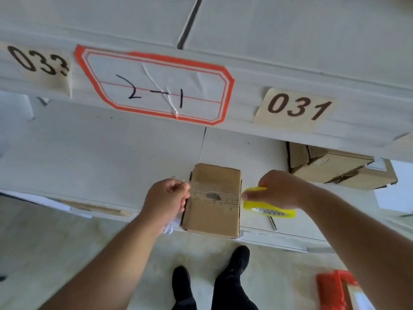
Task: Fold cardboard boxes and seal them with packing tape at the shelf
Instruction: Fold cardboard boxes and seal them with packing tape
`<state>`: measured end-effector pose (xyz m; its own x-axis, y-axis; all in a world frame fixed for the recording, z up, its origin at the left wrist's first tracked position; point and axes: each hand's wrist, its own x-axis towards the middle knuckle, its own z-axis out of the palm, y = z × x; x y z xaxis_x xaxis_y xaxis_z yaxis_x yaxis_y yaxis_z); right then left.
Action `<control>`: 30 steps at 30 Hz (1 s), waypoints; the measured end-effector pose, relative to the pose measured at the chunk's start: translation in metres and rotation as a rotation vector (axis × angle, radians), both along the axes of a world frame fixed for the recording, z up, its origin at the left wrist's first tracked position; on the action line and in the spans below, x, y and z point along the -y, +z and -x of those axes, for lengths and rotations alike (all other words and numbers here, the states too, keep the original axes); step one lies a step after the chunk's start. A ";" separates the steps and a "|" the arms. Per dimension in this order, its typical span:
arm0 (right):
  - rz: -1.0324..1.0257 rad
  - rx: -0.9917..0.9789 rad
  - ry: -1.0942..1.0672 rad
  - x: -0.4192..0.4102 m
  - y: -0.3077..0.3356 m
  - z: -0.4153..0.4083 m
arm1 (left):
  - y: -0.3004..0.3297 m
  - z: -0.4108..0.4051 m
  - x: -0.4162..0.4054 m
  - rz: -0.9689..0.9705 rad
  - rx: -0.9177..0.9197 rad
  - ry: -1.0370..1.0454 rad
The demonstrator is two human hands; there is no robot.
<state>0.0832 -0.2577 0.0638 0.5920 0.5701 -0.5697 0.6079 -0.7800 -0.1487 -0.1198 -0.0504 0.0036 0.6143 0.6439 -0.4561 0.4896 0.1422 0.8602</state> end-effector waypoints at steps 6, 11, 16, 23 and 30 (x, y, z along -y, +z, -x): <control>0.065 -0.079 -0.033 0.020 -0.035 -0.028 | -0.025 -0.003 -0.006 -0.001 -0.032 -0.083; -0.087 -0.197 -0.156 0.021 -0.055 -0.031 | -0.043 -0.005 -0.006 0.049 -0.007 0.024; -0.092 -0.058 -0.202 0.013 -0.065 -0.028 | -0.050 -0.010 -0.006 0.053 -0.012 0.050; 0.076 0.249 0.130 0.010 -0.072 -0.020 | -0.057 -0.018 -0.015 -0.052 -0.058 0.059; 0.105 0.272 0.127 0.009 -0.081 -0.015 | -0.072 -0.009 -0.013 -0.011 -0.083 0.069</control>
<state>0.0985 -0.2668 -0.0176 0.6582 0.5958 -0.4602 0.7081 -0.6974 0.1100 -0.1109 -0.0372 -0.0682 0.5290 0.6885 -0.4961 0.5489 0.1683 0.8188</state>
